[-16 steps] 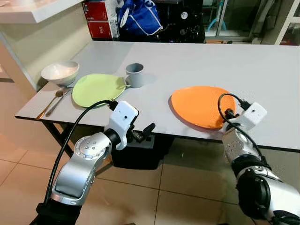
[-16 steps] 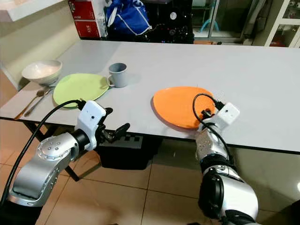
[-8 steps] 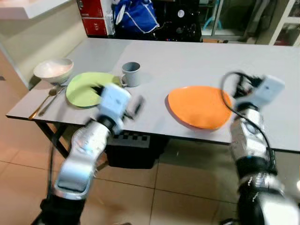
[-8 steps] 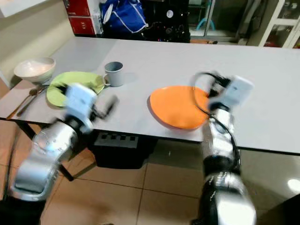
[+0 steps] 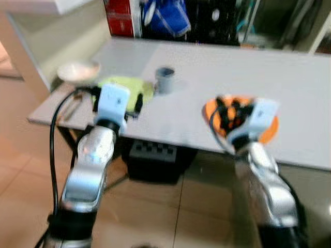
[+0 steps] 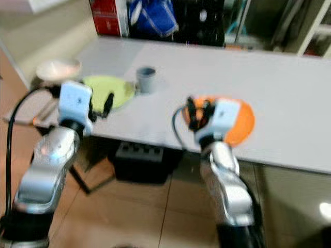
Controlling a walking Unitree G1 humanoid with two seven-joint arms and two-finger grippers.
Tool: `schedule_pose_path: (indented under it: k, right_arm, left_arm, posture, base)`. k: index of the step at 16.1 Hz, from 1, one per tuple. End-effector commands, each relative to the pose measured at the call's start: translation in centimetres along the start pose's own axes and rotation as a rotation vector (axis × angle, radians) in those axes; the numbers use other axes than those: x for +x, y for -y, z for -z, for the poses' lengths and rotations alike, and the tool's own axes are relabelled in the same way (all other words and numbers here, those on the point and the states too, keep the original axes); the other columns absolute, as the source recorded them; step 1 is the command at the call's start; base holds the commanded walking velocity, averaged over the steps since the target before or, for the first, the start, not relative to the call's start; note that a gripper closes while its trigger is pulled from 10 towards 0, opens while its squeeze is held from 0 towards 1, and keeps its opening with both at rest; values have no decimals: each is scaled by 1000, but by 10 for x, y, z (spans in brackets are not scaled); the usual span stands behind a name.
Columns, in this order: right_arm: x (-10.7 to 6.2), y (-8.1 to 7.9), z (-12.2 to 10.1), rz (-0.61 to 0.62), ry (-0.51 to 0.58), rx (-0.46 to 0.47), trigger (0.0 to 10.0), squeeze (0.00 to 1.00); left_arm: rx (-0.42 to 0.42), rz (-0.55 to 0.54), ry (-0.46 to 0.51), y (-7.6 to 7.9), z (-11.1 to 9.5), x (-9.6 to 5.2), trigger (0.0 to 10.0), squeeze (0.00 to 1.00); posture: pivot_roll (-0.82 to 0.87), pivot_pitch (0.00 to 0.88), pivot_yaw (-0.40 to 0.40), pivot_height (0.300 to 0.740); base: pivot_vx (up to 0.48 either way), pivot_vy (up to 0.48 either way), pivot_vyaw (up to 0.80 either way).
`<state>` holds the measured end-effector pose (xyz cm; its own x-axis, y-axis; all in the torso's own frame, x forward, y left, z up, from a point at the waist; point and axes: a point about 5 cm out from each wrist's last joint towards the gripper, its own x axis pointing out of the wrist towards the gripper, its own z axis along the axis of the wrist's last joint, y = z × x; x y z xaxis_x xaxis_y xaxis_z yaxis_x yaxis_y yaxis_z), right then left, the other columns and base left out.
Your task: Setting the table
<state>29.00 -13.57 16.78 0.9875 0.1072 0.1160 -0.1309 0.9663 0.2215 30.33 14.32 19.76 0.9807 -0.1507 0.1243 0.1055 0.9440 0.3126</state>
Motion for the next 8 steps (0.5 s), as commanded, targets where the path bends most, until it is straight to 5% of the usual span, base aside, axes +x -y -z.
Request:
schedule_pose_path:
  k: [1, 4, 8]
  right_arm:
    - [-3, 3, -4, 7, -24, -2, 10000, 0]
    - [-1, -1, -4, -4, -46, -17, 10000, 0]
    - [0, -1, -1, 5, -83, -10, 10000, 0]
  left_arm:
    - [7, -7, 13, 0, -3, -1, 10000, 0]
    - [21, -57, -15, -11, 4, -5, 10000, 0]
    - [16, -50, -22, -6, 7, -7, 10000, 0]
  posture:
    - [-12, 0, 27, 740]
    - [-19, 0, 24, 740]
    - [-4, 0, 6, 740]
  base:
    - [0, 465, 0]
    - [0, 465, -448]
    - [0, 463, -450]
